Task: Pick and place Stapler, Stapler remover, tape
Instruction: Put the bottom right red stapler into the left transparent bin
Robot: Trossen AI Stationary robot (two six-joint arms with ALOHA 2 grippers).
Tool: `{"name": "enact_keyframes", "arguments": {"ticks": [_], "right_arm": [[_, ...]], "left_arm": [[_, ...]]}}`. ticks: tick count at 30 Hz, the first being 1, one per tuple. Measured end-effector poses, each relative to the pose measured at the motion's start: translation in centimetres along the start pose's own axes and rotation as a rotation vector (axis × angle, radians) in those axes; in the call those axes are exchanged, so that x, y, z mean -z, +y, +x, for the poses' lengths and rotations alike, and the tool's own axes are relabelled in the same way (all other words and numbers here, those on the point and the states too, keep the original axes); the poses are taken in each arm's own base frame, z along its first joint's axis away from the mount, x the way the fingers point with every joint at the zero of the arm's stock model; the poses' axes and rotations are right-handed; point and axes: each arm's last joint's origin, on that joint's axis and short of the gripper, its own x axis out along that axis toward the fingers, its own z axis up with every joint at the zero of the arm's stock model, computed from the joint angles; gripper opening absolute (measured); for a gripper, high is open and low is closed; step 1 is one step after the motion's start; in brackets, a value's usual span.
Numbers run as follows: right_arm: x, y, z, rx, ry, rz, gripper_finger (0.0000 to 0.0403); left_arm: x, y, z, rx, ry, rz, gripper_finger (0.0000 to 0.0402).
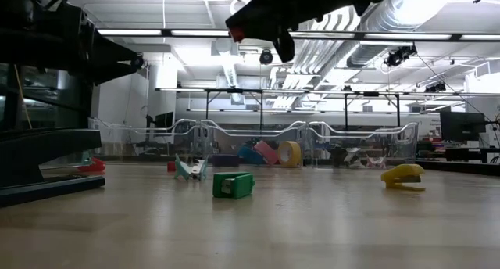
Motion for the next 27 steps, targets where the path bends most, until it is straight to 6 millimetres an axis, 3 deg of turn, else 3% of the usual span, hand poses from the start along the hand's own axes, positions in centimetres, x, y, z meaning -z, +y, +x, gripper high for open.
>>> {"name": "enact_keyframes", "arguments": {"ticks": [5,15,20,27], "right_arm": [[-1.1,-1.5,-0.1,-0.013,-0.042,0.013,0.0054],[-3.3,-4.1,-0.5,-0.074,-0.150,0.021,0.0054],[-4.2,-5.1,-0.9,-0.135,-0.188,0.044,0.0054],[-5.0,-5.8,-1.3,-0.225,-0.212,0.047,0.0054]], "left_arm": [[-0.3,-0.2,0.0,0.039,-0.019,-0.168,0.0230],[-1.3,-1.2,1.6,0.128,-0.058,-0.226,0.0230],[-3.2,-2.3,3.6,0.108,-0.007,-0.202,0.0230],[-6.6,-4.8,8.4,0.101,0.057,-0.128,0.0230]]}}
